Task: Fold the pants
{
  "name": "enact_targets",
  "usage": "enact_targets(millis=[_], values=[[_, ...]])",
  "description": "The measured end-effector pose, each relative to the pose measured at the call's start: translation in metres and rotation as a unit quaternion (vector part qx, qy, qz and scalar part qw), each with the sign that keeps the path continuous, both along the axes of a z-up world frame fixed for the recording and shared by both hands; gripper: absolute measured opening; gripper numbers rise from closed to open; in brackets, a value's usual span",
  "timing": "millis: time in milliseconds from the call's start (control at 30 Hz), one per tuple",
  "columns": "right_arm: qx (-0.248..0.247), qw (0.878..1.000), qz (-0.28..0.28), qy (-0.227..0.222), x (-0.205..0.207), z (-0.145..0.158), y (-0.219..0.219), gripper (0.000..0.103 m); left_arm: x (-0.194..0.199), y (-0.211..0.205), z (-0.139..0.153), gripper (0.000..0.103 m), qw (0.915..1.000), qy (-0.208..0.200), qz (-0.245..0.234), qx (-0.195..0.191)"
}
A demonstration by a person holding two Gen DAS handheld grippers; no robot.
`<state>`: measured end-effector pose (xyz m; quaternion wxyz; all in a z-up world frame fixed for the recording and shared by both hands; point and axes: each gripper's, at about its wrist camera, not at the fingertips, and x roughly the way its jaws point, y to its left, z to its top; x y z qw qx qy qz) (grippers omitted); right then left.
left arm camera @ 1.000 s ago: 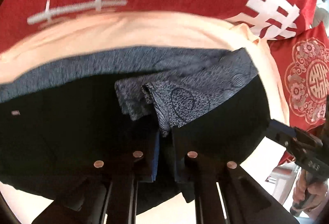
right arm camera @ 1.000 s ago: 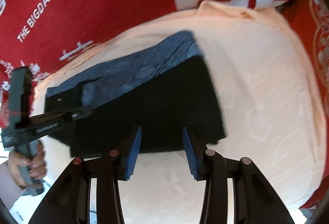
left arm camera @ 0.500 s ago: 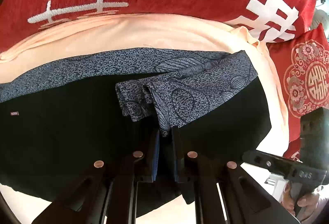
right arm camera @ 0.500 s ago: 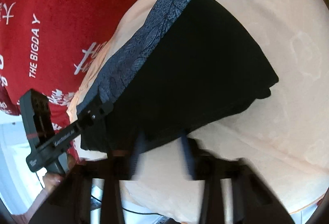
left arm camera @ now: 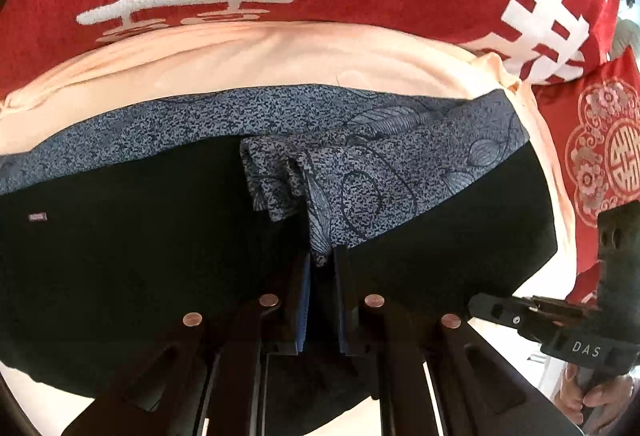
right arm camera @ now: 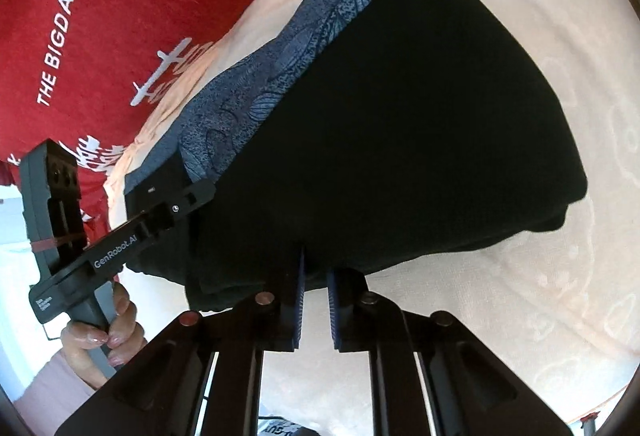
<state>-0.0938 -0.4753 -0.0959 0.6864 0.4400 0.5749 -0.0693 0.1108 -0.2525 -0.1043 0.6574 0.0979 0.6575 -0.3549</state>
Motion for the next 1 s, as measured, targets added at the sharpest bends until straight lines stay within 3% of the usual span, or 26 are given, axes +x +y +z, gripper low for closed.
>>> enact_targets(millis=[67,200,400,567,667,733,900,1000], values=[[0.006,1.000,0.003,0.003,-0.004,0.005,-0.002,0.018,-0.001,0.002,0.007,0.019,0.9999,0.001,0.015,0.000],[-0.009,1.000,0.023,-0.004,-0.010,0.023,-0.006,0.020,-0.002,0.012,0.027,0.068,0.9992,-0.014,0.037,-0.005],[-0.027,0.999,0.036,-0.019,-0.023,0.042,-0.012,0.020,0.002,0.010,0.032,0.068,0.9990,0.012,0.026,-0.034],[-0.022,0.999,0.023,-0.021,-0.030,0.043,-0.015,0.020,-0.009,-0.005,0.037,0.068,0.9970,0.041,-0.010,-0.065],[-0.020,0.999,0.025,-0.018,-0.028,0.039,-0.013,0.020,-0.014,-0.010,0.031,0.066,0.9958,0.062,-0.026,-0.062],[-0.018,0.999,0.024,-0.016,-0.026,0.036,-0.012,0.020,-0.017,-0.011,0.024,0.045,0.9947,0.075,-0.034,-0.062],[-0.013,1.000,0.016,-0.015,-0.027,0.033,-0.013,0.020,-0.020,-0.013,0.009,0.011,0.9905,0.116,-0.037,-0.063],[-0.014,1.000,0.017,-0.017,-0.028,0.035,-0.014,0.020,-0.021,-0.014,0.014,0.011,0.9923,0.106,-0.030,-0.055]])
